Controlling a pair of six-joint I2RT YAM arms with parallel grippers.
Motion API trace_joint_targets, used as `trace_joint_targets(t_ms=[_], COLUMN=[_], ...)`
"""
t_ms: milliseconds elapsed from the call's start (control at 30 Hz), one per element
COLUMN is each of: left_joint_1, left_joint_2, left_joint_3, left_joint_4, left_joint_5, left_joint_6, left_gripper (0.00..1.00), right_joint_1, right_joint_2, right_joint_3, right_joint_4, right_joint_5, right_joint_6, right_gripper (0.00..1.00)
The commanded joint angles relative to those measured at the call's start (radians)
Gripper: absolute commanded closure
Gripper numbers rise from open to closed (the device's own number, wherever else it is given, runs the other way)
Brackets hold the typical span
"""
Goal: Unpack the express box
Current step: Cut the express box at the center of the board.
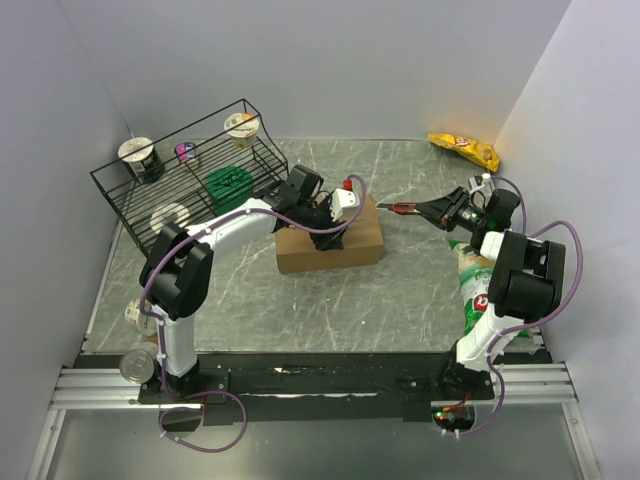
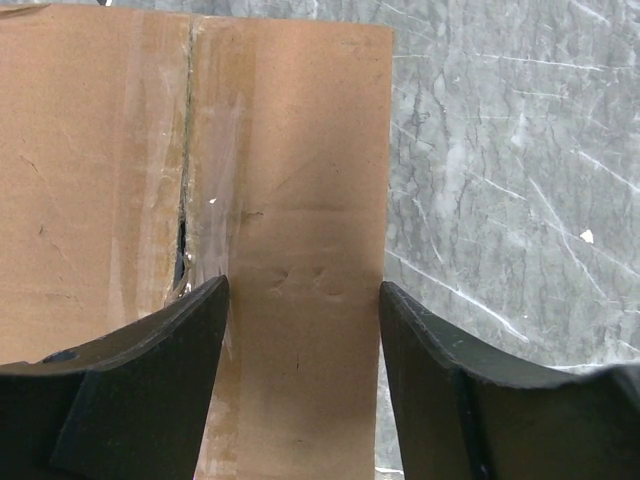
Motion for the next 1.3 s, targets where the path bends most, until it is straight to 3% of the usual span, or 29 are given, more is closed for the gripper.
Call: trace_joint_targets(t_ms=[0, 1067, 1267], left_joint_1=[0.001, 0.004, 0.004], left_joint_2=[0.034, 0.097, 0.1], left_joint_3=[0.026, 0.089, 0.092], left_joint_4=[0.001, 0.024, 0.024], left_joint_5=[-0.048, -0.117, -0.112], left_joint_6=[-0.034, -0.134, -0.137], left_gripper=[0.36, 0.55, 0.53], right_joint_1=[0.009, 0.009, 0.009], right_joint_2=[-0.059, -0.26, -0.246], right_joint_3=[-0.031, -0.158, -0.154], right_joint_4=[-0.094, -0.357, -0.346], right_joint_5=[-0.057, -0.028, -0.02], right_joint_6=[-0.085, -0.213, -0.206], right_gripper=[1.0, 1.0, 1.0])
